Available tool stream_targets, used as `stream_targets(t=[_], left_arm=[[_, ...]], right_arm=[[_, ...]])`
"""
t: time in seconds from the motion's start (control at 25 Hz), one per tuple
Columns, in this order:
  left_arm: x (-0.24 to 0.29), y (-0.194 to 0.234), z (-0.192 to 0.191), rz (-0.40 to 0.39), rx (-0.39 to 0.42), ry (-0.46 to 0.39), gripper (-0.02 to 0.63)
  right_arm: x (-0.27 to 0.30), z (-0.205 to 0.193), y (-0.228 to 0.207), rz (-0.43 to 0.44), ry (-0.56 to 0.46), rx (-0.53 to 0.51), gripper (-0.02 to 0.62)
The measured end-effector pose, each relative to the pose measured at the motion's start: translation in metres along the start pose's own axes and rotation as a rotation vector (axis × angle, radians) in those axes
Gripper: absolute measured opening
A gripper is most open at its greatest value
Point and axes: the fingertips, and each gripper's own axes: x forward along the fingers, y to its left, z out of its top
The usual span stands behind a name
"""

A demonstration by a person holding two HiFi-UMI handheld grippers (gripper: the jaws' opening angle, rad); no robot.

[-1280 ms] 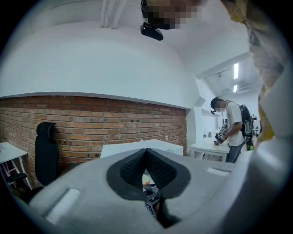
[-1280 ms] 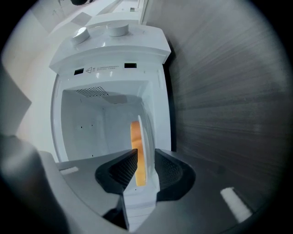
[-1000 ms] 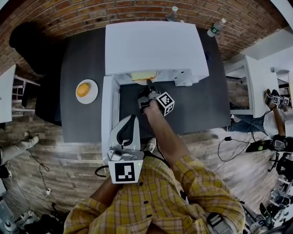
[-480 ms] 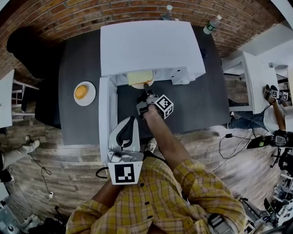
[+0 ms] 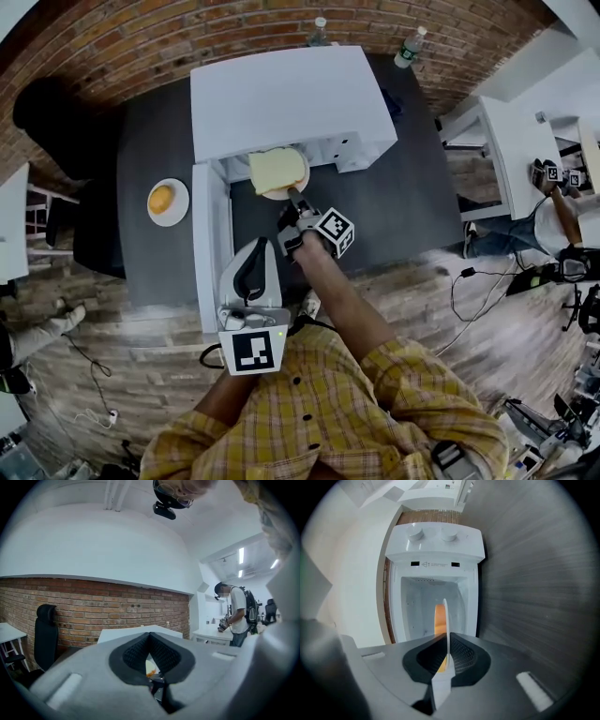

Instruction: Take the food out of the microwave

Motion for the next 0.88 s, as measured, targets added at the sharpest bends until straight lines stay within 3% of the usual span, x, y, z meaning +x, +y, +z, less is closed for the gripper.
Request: stream_targets(t=[0.32,0.88], left_arm=[[-0.013,-0.011,0.011,0.011,0.023,-0.032,0.000],[-0.026,-0.013,0.026,0.027,0.019,-0.080,0.000]], right_arm=[[-0.040,-0.007,0.021,-0.012,0.017,0.024,0.018],[-0.083,-0.033,0.091,0.044,0.059,0.045,0.018]])
